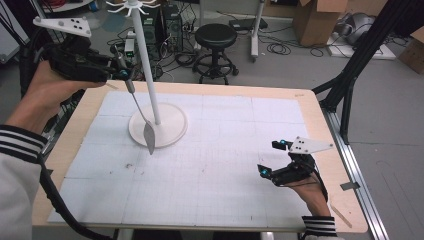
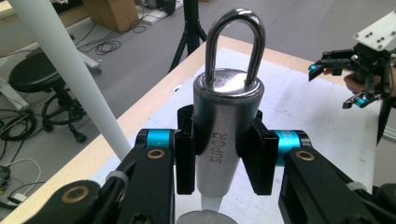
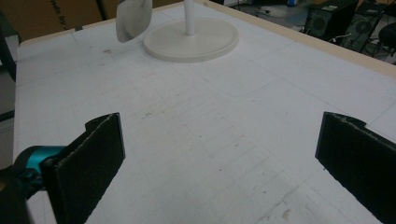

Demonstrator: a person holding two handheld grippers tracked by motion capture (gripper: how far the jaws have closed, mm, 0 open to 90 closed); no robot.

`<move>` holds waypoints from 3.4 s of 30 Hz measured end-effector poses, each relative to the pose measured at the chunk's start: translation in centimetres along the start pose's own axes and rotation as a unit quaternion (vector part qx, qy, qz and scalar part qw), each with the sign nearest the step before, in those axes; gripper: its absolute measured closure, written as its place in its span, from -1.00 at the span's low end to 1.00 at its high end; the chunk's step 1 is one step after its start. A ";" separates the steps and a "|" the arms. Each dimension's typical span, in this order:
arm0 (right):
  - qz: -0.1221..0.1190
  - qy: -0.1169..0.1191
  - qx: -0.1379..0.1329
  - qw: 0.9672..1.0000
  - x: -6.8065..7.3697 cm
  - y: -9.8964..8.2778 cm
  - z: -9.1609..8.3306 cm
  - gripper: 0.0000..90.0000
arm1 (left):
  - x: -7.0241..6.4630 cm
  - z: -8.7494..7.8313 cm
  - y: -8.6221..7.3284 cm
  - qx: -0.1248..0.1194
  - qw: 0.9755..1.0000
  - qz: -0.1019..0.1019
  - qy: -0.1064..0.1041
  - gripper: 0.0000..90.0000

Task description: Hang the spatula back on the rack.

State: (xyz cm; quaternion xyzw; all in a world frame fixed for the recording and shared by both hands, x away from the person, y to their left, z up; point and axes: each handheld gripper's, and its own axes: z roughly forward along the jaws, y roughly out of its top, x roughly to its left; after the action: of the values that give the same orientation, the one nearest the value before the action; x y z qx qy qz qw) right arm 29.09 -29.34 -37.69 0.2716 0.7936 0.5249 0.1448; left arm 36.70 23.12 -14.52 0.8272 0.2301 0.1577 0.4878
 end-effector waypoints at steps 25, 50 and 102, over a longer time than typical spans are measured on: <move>0.015 0.009 -0.002 1.000 -0.3 -0.7 0.1 -0.99 | 2.8 0.6 2.4 0.009 0.998 -0.027 0.052 0.53; 0.014 0.013 -0.002 1.000 -0.3 -0.7 0.2 -0.99 | 4.6 1.6 3.9 0.016 0.997 -0.044 0.060 0.53; 0.018 0.013 0.004 1.000 -0.7 -1.1 0.5 -0.99 | 5.2 3.5 4.7 0.041 0.994 -0.057 0.087 0.52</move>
State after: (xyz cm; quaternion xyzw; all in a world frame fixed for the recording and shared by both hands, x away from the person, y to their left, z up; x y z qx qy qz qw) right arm 29.57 -29.71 -38.95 0.2798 0.7923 0.5278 0.1238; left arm 43.83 21.39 -11.87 0.8150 0.3249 0.1910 0.4402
